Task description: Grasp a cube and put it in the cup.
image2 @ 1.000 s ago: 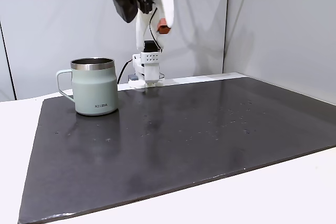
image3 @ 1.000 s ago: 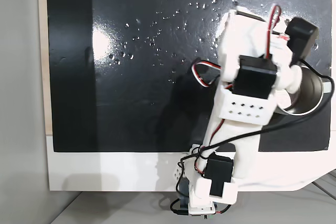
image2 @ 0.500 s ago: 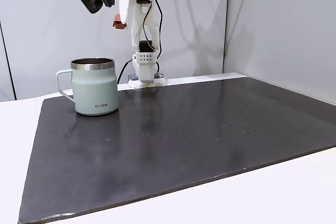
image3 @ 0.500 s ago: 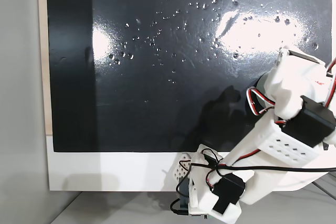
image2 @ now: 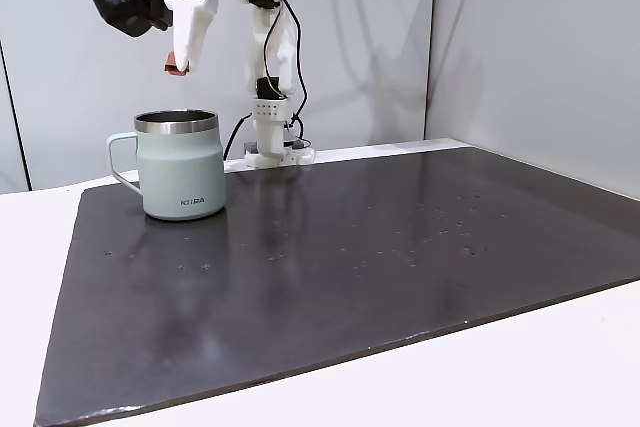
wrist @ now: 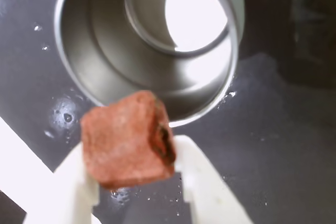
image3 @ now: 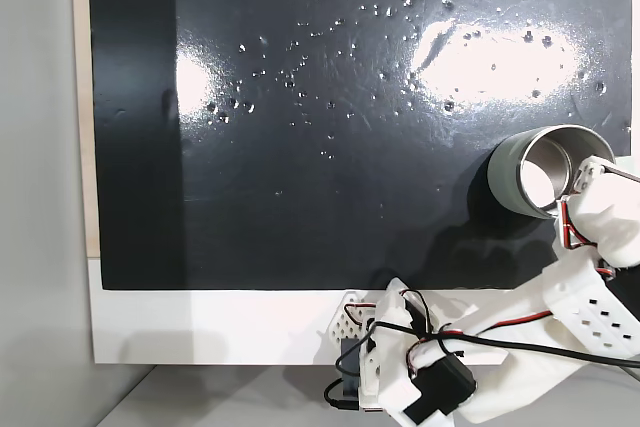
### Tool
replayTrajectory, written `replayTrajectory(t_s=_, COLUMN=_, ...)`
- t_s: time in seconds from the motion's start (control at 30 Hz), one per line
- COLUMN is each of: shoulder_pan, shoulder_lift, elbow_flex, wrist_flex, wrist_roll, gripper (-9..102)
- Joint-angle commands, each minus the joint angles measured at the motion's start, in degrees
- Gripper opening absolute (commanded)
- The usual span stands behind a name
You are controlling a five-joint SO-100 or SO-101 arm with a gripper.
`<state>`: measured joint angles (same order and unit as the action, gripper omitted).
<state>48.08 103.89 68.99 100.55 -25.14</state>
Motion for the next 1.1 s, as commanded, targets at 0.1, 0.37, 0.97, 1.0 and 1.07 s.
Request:
replayTrajectory(t_s=0.1, shoulder_pan=1.4, shoulder_lift=-3.3, elbow_flex=0.4, wrist_flex=-1.1, wrist_roll=-0.8, gripper=4)
replayTrajectory(t_s=0.37, shoulder_pan=1.3, shoulder_lift=-4.4, elbow_flex=3.1, wrist_flex=-2.2, wrist_roll=-0.8, gripper=4)
replayTrajectory(t_s=0.97, shoulder_pan=1.6, shoulder_lift=-4.0, elbow_flex=4.0, wrist_flex=-2.6, wrist_roll=1.8, gripper=23)
replayTrajectory(t_s=1.0, shoulder_pan=1.6, shoulder_lift=-4.0, elbow_flex=4.0, wrist_flex=-2.7, wrist_roll=1.8, gripper=22)
replayTrajectory(t_s=1.07, shoulder_pan=1.5, shoulder_lift=-4.0, elbow_flex=4.4, wrist_flex=-2.8, wrist_roll=1.8, gripper=22)
